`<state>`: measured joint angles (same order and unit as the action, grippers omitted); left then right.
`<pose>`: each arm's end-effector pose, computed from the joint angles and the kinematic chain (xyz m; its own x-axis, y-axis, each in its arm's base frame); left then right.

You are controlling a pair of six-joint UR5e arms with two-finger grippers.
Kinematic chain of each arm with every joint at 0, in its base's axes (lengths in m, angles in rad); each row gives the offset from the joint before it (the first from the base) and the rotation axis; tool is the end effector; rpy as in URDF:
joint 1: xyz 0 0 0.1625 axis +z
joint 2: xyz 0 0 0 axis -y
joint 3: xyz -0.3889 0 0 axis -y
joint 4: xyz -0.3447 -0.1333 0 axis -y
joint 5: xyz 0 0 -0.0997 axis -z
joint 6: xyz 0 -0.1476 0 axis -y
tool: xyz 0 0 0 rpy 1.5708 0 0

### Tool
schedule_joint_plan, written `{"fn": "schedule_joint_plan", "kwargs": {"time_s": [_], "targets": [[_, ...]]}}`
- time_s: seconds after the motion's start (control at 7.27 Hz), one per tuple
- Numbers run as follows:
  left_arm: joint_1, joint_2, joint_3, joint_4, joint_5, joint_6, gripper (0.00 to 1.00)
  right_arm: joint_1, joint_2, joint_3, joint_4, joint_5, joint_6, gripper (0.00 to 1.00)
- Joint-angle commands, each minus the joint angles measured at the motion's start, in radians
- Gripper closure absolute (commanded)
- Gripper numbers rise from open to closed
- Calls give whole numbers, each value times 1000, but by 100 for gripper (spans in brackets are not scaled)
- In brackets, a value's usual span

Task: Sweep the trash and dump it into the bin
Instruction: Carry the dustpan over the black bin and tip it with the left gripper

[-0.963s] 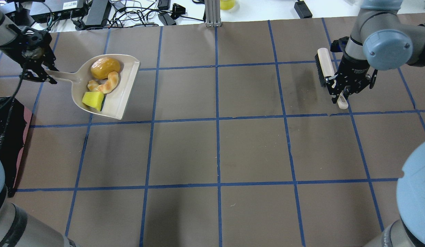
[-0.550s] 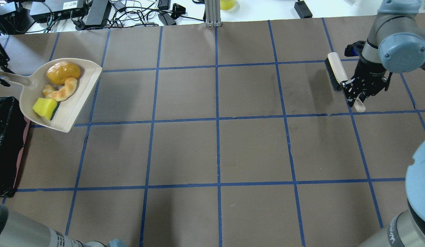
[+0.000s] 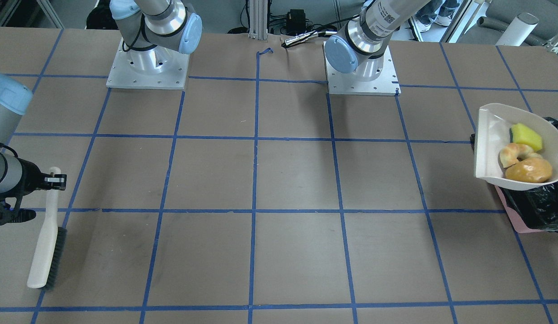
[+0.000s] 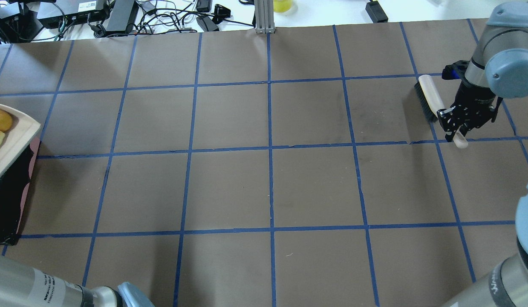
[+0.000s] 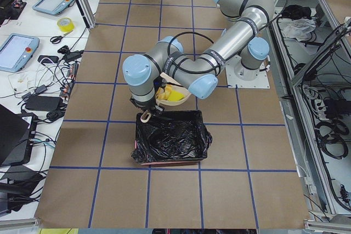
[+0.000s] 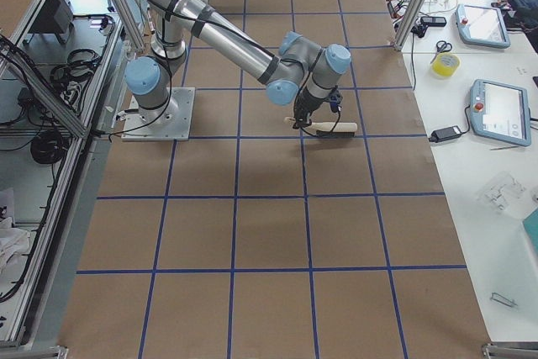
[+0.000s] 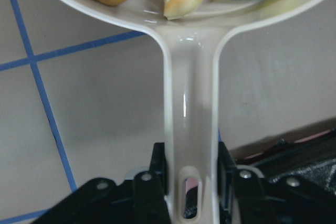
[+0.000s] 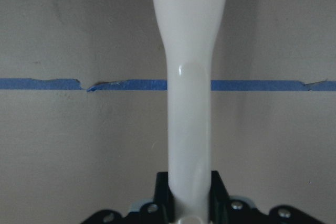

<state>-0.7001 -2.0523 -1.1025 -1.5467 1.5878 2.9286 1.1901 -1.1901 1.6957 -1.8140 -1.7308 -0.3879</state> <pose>0.3945 -0.5034 0.3561 0.4679 0.8837 0.0143 0.8836 -0.4680 0.0142 -0.0856 -0.5092 0.1900 -0.9984 -0.0351 0.0443 -0.0203 0.9542 0.2983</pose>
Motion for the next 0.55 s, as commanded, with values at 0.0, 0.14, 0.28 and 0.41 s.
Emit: {"fn": "schedule_joint_plan", "kwargs": {"time_s": [0.0,0.14,0.28,0.41], "targets": [[36,-78,90,95,28,177,98,0,-19,22,-1,2,9,100],[50,-115,95,211,17,203,98,3,-23,28,-5,3,9,100],[60,-135,99,249,14,242,98,6,-23,30,-10,4,9,100],[60,-143,110,250,14,259,98,6,-22,30,-24,4,9,100]]}}
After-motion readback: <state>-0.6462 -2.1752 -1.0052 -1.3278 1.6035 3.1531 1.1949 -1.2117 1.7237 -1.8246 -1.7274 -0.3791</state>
